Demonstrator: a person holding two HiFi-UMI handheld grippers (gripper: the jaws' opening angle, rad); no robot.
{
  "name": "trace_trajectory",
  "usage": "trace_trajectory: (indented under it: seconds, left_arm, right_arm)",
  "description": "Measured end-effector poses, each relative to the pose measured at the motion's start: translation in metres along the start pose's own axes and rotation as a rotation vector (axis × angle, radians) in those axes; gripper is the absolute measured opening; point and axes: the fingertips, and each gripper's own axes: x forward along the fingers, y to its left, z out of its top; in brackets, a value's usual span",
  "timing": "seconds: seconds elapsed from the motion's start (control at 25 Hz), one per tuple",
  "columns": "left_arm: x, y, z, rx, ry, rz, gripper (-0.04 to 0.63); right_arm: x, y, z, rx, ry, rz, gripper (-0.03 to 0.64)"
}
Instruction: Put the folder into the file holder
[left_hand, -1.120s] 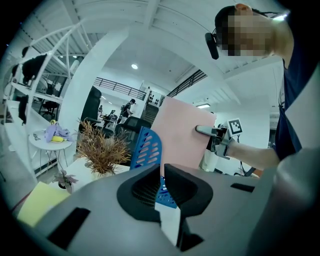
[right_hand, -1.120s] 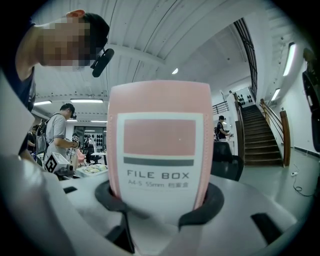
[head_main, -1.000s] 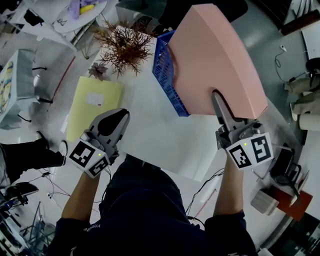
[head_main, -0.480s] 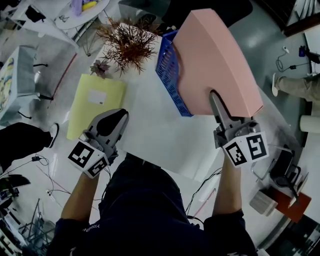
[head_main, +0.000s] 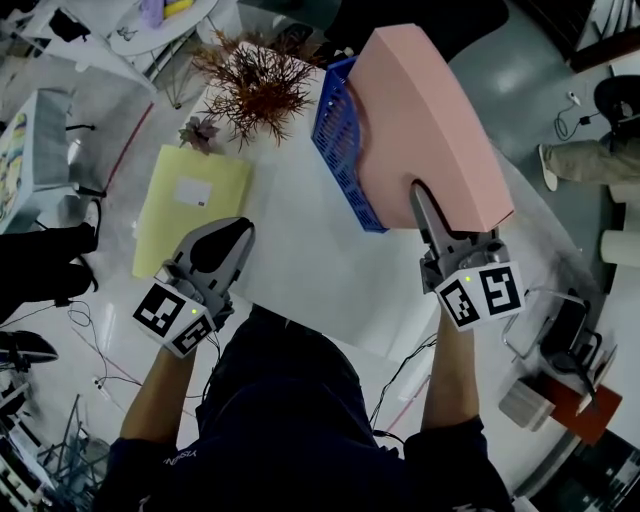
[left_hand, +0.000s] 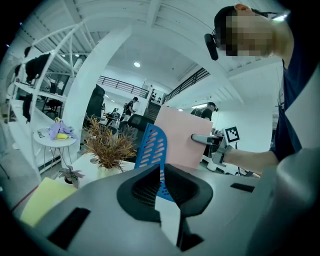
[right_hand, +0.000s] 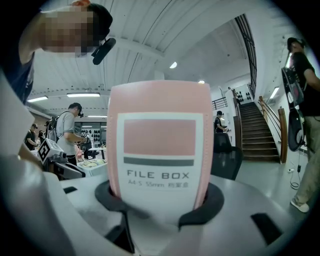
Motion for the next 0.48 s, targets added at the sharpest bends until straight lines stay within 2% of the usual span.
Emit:
trace_trajectory:
  seconds: [0.48]
  left_arm:
    - [0.002, 0.002, -0.009, -0.007, 0.015, 0.006, 0.051]
  right_arm:
    - [0.011, 0.003, -0.025, -0.020, 0.020, -0.015, 0.262]
